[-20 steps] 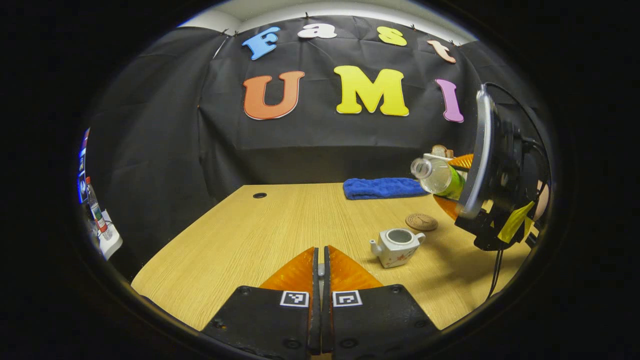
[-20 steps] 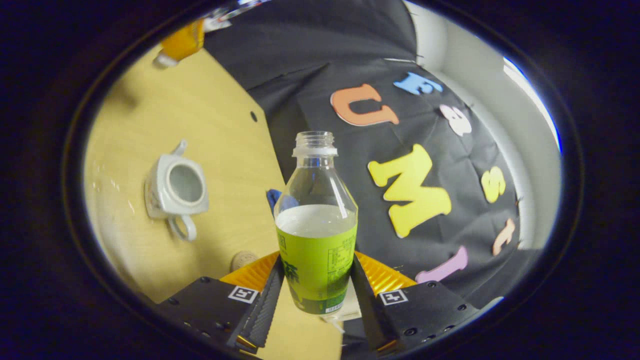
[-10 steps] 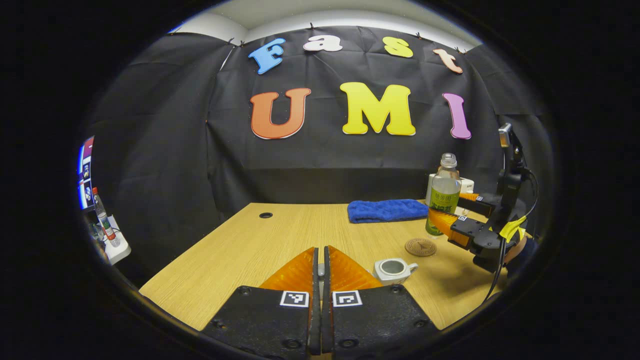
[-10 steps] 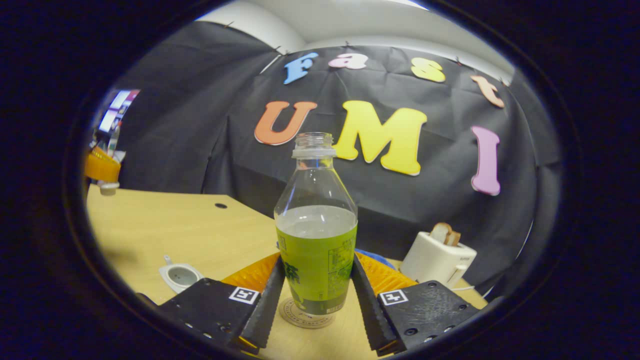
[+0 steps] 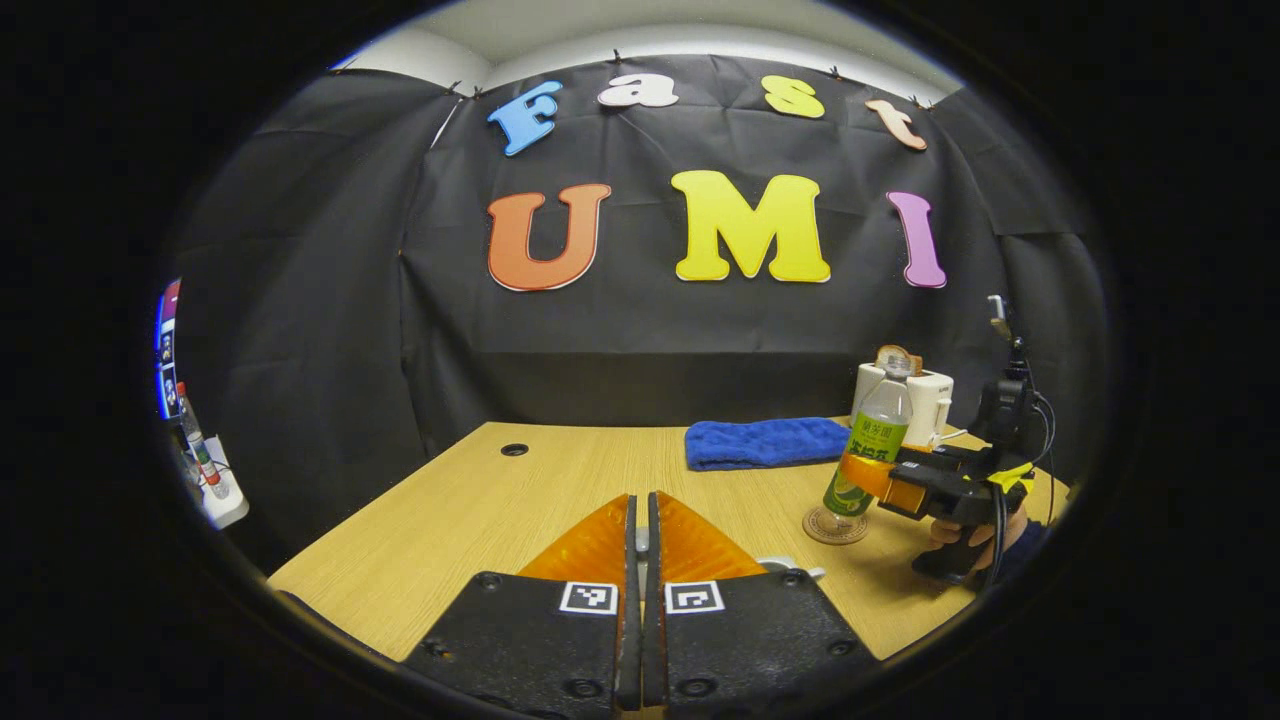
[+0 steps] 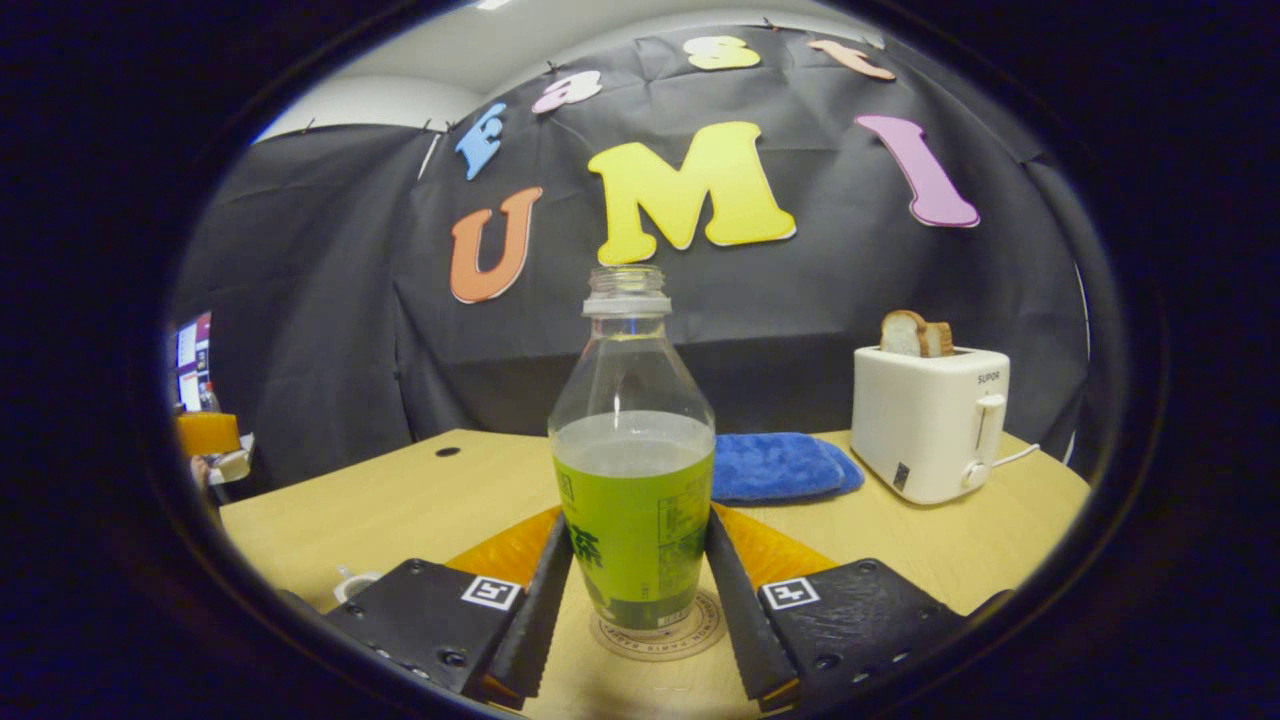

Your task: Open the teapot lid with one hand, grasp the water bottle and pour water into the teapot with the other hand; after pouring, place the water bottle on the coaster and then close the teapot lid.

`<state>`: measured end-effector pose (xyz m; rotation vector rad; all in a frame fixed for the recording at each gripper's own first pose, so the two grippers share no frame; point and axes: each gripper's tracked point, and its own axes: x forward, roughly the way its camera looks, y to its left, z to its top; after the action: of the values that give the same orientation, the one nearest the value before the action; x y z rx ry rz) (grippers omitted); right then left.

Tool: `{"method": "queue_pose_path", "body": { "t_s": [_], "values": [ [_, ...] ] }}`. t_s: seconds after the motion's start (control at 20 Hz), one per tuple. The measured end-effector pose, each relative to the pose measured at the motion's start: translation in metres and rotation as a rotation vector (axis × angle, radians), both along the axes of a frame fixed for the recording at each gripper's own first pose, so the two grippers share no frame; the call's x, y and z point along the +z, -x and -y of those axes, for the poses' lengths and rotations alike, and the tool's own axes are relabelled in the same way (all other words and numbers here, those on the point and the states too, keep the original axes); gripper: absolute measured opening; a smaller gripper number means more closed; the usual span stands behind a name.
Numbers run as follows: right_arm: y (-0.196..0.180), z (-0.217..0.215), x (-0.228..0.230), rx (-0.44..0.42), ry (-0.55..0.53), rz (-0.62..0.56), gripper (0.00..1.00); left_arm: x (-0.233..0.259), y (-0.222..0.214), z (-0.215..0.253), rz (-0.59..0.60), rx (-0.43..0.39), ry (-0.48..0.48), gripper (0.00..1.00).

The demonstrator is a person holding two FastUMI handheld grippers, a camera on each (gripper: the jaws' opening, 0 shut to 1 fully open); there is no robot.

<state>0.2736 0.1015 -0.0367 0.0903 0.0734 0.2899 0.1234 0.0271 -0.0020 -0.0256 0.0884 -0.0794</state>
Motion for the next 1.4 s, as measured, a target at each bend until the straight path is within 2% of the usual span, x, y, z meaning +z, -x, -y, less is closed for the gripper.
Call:
{"method": "queue_pose_path", "body": {
  "t_s": [0.1,0.25,0.5,0.55,0.6,0.65,0.85,1.0,1.15,1.4],
  "values": [
    [-0.005,0.001,-0.004,-0.015,0.026,0.002,0.72,-0.005,-0.004,0.009,-0.001,-0.012,0.021,0.03],
    [-0.007,-0.006,-0.017,0.005,0.039,-0.027,0.74,-0.019,-0.008,0.018,-0.039,-0.027,0.023,0.03],
    [-0.004,-0.014,-0.021,0.029,0.102,-0.008,0.76,-0.02,-0.009,0.022,-0.04,-0.029,0.024,0.04],
    [0.002,-0.017,-0.018,0.045,0.098,0.003,0.79,-0.023,-0.008,0.024,-0.046,-0.032,0.025,0.04],
    [0.006,-0.019,-0.015,0.05,0.099,0.017,0.92,-0.024,-0.008,0.025,-0.046,-0.035,0.023,0.04],
    [0.011,-0.017,-0.011,0.047,0.106,0.032,0.98,-0.024,-0.009,0.025,-0.046,-0.035,0.018,0.04],
    [0.03,-0.012,-0.003,0.019,0.155,0.073,0.97,-0.027,-0.012,0.032,-0.048,-0.048,0.013,0.04],
    [0.034,0.009,0.019,-0.069,0.152,0.135,0.95,-0.028,-0.016,0.046,-0.049,-0.07,0.032,0.04],
    [0.05,0.007,0.041,-0.061,0.121,0.2,0.97,-0.032,-0.018,0.061,-0.047,-0.097,0.034,0.04],
    [0.074,0.005,0.07,-0.036,0.077,0.286,0.95,-0.044,-0.023,0.086,-0.034,-0.132,-0.023,0.04]
  ]
}}
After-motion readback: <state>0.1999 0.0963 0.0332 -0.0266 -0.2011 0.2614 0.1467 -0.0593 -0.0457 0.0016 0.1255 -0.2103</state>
